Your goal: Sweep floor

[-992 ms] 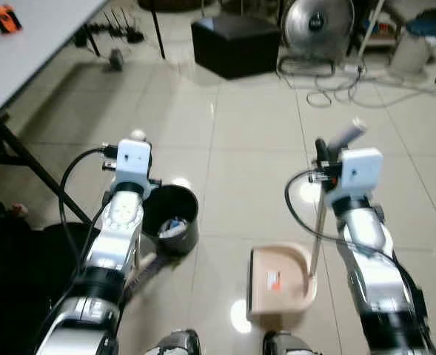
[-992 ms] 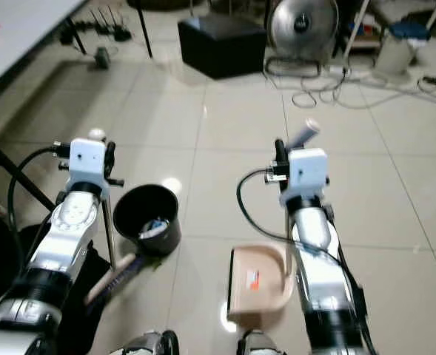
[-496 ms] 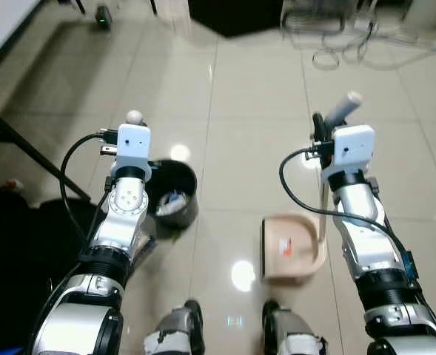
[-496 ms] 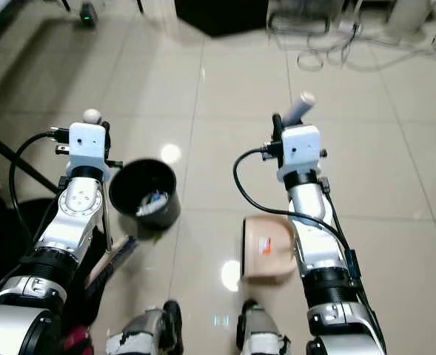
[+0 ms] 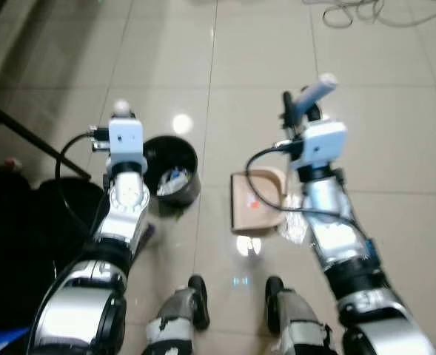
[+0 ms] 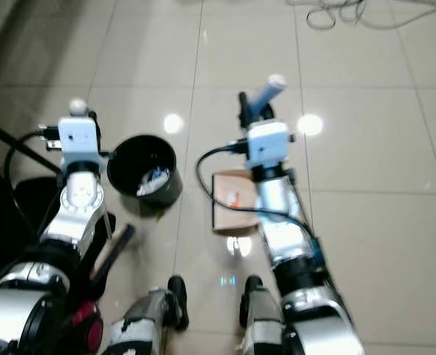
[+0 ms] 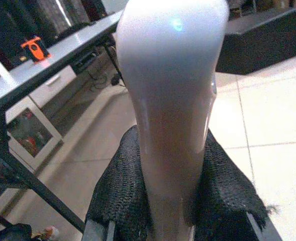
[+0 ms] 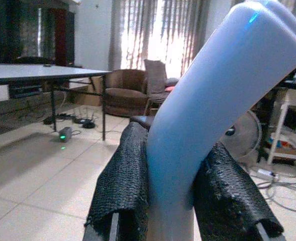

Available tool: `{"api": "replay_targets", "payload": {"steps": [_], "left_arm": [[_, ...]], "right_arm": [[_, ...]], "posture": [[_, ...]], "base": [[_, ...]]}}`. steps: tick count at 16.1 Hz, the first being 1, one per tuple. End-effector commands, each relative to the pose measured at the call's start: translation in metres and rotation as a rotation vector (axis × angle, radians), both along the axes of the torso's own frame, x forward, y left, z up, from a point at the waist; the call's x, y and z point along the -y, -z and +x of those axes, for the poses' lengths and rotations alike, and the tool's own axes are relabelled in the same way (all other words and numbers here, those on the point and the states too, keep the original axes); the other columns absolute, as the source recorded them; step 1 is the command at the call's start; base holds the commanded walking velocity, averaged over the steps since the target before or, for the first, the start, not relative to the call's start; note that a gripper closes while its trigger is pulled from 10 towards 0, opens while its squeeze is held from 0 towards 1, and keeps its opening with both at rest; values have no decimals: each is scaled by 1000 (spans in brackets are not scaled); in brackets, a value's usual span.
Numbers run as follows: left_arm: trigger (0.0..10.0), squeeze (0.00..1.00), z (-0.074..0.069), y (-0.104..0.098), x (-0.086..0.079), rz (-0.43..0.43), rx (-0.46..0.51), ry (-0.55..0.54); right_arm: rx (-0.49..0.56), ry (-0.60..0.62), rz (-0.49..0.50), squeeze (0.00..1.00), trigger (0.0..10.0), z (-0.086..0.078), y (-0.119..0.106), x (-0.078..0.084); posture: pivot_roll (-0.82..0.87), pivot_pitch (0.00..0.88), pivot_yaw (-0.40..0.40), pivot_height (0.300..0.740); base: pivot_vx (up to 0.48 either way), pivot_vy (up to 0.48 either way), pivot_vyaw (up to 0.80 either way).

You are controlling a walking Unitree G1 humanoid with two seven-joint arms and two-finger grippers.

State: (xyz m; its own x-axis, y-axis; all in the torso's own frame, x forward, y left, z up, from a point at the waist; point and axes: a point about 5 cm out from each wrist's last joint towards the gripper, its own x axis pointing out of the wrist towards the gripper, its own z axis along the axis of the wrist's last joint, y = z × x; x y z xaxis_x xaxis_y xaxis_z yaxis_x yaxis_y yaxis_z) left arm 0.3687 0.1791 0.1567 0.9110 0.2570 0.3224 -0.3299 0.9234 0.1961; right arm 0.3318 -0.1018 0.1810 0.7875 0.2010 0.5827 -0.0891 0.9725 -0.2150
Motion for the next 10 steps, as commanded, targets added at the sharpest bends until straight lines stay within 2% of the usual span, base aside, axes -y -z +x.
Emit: {"api": "replay_targets", "payload": {"steps": [1,4,5,6,8,10], "left_arm": [[10000,0,-3,5,-10,27,-1,-54],[10000,0,2,-8,-8,-18,66,-66],[10000,0,3,-10,-3,-74,85,-56],[10000,0,3,-11,-1,-92,91,-52],[10000,0,4,-12,14,-231,118,12],[10000,0,5,-15,27,-305,139,83]], "right_arm": [[15,-29,-19,0,10000,-7,7,-10],[-21,-48,-11,0,10000,-18,25,-25],[-43,-53,-13,0,10000,-23,34,-29],[-50,-53,-15,0,10000,-24,36,-30],[-72,-42,-2,0,10000,-28,44,-29],[-78,-38,4,0,10000,-30,45,-30]], "posture": [[24,429,126,740],[17,429,133,740],[14,428,135,740],[14,428,135,740],[13,427,134,740],[9,424,135,740]], "base": [[0,0,0],[0,0,0],[0,0,0],[0,0,0],[0,0,0],[0,0,0]]}}
